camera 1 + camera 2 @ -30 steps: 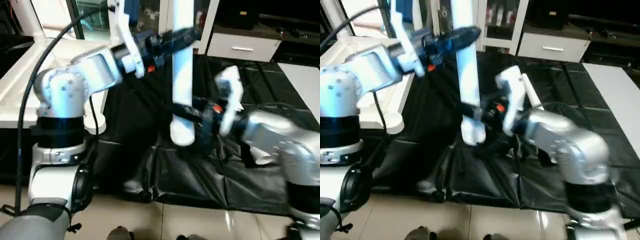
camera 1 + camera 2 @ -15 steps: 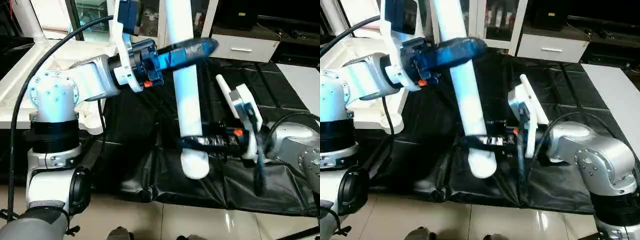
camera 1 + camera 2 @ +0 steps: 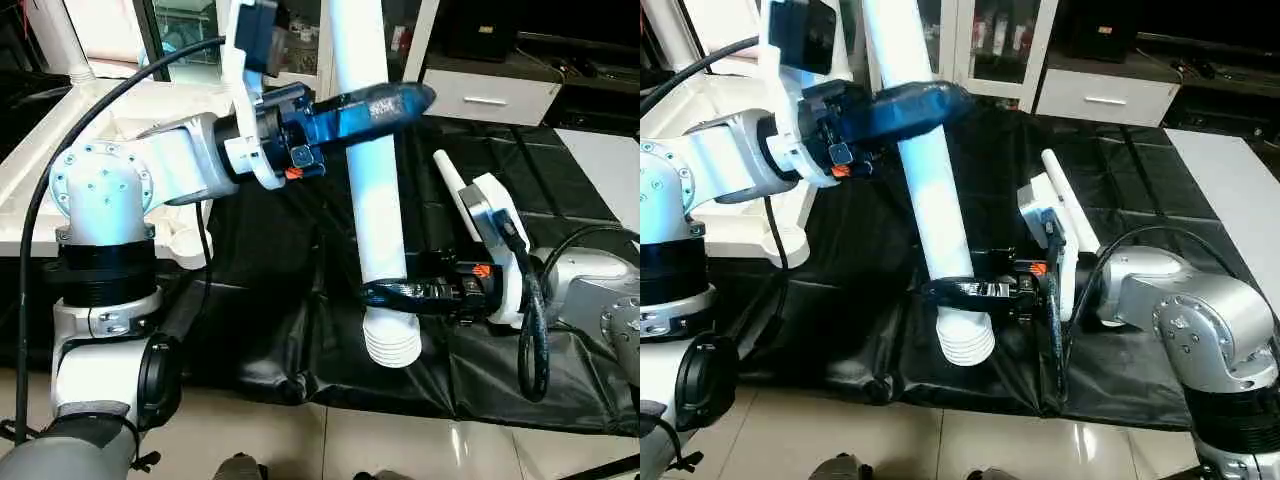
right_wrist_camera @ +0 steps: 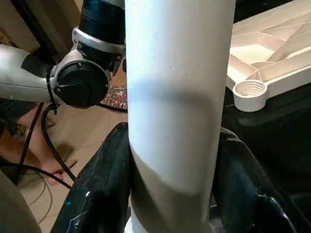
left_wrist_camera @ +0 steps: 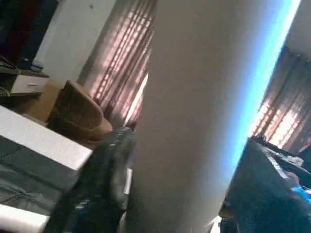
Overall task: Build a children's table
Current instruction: Pick table leg
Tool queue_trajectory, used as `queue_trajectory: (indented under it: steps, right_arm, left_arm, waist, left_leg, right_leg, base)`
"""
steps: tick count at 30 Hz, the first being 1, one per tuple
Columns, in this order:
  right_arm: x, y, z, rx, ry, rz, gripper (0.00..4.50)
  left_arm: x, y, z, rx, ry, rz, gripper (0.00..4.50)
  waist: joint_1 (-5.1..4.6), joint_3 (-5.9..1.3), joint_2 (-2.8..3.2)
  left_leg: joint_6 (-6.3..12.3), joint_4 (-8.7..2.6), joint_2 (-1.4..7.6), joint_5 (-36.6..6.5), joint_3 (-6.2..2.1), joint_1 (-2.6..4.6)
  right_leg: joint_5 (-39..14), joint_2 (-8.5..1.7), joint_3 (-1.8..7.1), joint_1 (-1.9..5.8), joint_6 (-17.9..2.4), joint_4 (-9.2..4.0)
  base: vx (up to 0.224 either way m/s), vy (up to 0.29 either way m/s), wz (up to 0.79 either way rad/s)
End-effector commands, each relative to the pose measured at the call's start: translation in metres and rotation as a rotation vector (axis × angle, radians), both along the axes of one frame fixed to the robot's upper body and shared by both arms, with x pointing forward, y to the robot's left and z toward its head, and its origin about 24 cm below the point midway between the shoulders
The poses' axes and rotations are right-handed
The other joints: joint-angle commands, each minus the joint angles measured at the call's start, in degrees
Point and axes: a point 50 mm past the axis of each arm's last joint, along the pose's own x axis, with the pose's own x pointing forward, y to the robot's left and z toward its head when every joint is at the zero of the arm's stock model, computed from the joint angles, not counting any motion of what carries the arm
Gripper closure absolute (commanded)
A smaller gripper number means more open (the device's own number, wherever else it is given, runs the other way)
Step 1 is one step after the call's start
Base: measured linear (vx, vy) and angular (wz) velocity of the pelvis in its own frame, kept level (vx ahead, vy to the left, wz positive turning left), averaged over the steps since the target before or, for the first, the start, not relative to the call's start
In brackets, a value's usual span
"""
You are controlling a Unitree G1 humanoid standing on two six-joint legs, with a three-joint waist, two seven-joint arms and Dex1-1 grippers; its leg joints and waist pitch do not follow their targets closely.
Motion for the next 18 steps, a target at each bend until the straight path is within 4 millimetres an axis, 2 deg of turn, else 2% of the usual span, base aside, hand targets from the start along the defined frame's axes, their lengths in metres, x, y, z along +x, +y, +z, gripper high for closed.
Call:
queue_trajectory:
  steps: [1, 2, 5, 7, 10, 11, 13, 14, 15, 16, 17, 18]
  right_arm:
    - [0.000, -0.001, 0.004, -0.002, -0.024, 0.002, 2.64]
    - [0.000, -0.001, 0.004, -0.003, -0.028, -0.001, 2.64]
    - [0.000, -0.001, 0.004, -0.003, -0.032, -0.007, 2.64]
    - [0.001, -0.001, 0.003, -0.008, -0.042, -0.016, 2.64]
    - [0.002, 0.000, 0.003, -0.013, -0.054, -0.034, 2.64]
    - [0.005, 0.000, 0.003, -0.013, -0.066, -0.058, 2.29]
    - [0.016, 0.001, 0.005, -0.025, -0.148, -0.168, 1.94]
    - [0.027, 0.001, 0.003, -0.074, -0.201, -0.270, 1.94]
    - [0.034, 0.000, 0.002, -0.109, -0.235, -0.334, 1.91]
    - [0.040, 0.001, 0.002, -0.133, -0.276, -0.395, 1.85]
    - [0.044, 0.001, 0.002, -0.146, -0.303, -0.431, 1.75]
    - [0.045, 0.003, 0.003, -0.124, -0.294, -0.450, 1.62]
  left_arm:
    - [0.002, -0.001, 0.001, -0.007, 0.008, 0.021, 1.85]
    - [0.004, -0.001, 0.001, -0.007, 0.011, 0.035, 1.99]
    - [0.007, -0.001, 0.000, -0.005, 0.018, 0.058, 1.99]
    - [0.009, -0.001, -0.001, -0.003, 0.026, 0.077, 2.32]
    - [0.010, -0.001, -0.001, -0.005, 0.030, 0.098, 2.38]
    - [0.012, -0.001, -0.001, -0.003, 0.032, 0.127, 2.51]
    - [0.017, 0.000, -0.001, 0.019, 0.029, 0.202, 2.61]
    - [0.020, 0.000, -0.001, 0.032, 0.021, 0.244, 2.61]
    - [0.022, 0.000, -0.001, 0.040, 0.015, 0.269, 2.61]
    - [0.026, -0.001, -0.002, 0.072, -0.002, 0.320, 2.62]
    - [0.029, -0.002, -0.003, 0.095, -0.015, 0.355, 2.64]
    - [0.030, -0.004, -0.003, 0.115, -0.030, 0.389, 2.65]
  waist:
    - [0.31, -5.50, 0.07]
    - [0.33, -5.50, 0.08]
    - [0.34, -5.55, -0.01]
    - [0.36, -5.58, -0.07]
    - [0.34, -5.55, -0.03]
    - [0.31, -5.56, -0.04]
    - [0.30, -5.64, 0.01]
    - [0.03, -5.61, -0.28]
    - [-0.13, -5.63, -0.25]
    - [-0.25, -5.46, -0.21]
    - [-0.43, -5.45, -0.15]
    - [-0.26, -5.55, -0.09]
  left_leg:
    - [0.48, -3.72, 1.57, -9.20, -0.06, 0.18]
    - [0.45, -3.72, 1.59, -9.25, -0.07, 0.15]
    - [0.38, -3.71, 1.58, -9.03, -0.06, 0.13]
    - [0.46, -3.68, 1.52, -8.83, -0.01, 0.11]
    - [0.31, -3.74, 1.64, -9.08, -0.10, 0.14]
    - [0.37, -3.69, 1.58, -9.15, -0.04, 0.16]
    - [0.00, -3.71, 1.69, -8.85, -0.11, 0.05]
    - [-0.56, -3.80, 1.71, -8.97, -0.19, -0.04]
    - [-0.84, -3.81, 1.67, -9.13, -0.16, -0.04]
    - [-1.20, -3.87, 1.62, -9.33, -0.17, 0.10]
    - [-1.42, -3.85, 1.43, -9.62, -0.09, 0.15]
    - [-1.42, -3.79, 1.45, -9.94, 0.03, 0.53]
  right_leg:
    - [-23.96, -3.98, 2.12, 3.35, -6.18, -5.02]
    - [-23.75, -4.01, 2.10, 3.40, -6.24, -4.99]
    - [-23.55, -4.03, 2.12, 3.44, -6.28, -4.95]
    - [-23.68, -4.02, 2.14, 3.44, -6.15, -5.01]
    - [-23.84, -4.04, 2.07, 3.42, -6.08, -5.01]
    - [-24.04, -4.05, 2.10, 3.40, -5.92, -5.03]
    - [-24.15, -4.24, 2.10, 3.23, -5.83, -5.03]
    - [-24.32, -4.22, 1.97, 3.27, -5.49, -5.01]
    - [-24.26, -4.07, 1.97, 3.35, -5.31, -4.88]
    - [-25.32, -4.08, 2.07, 3.05, -4.13, -5.16]
    - [-26.13, -3.96, 2.04, 3.10, -3.70, -5.16]
    - [-27.27, -4.14, 2.17, 2.91, -3.08, -5.40]
  base:
    - [0.000, 0.000, 0.00]
    - [0.000, 0.000, 0.00]
    - [0.000, 0.000, 0.00]
    - [0.000, 0.000, 0.00]
    - [0.000, 0.000, 0.00]
    - [0.000, 0.000, 0.00]
    - [0.000, 0.000, 0.00]
    - [0.000, 0.000, 0.00]
    - [0.000, 0.000, 0.00]
    - [0.000, 0.000, 0.00]
    - [0.000, 0.000, 0.00]
    - [0.000, 0.000, 0.00]
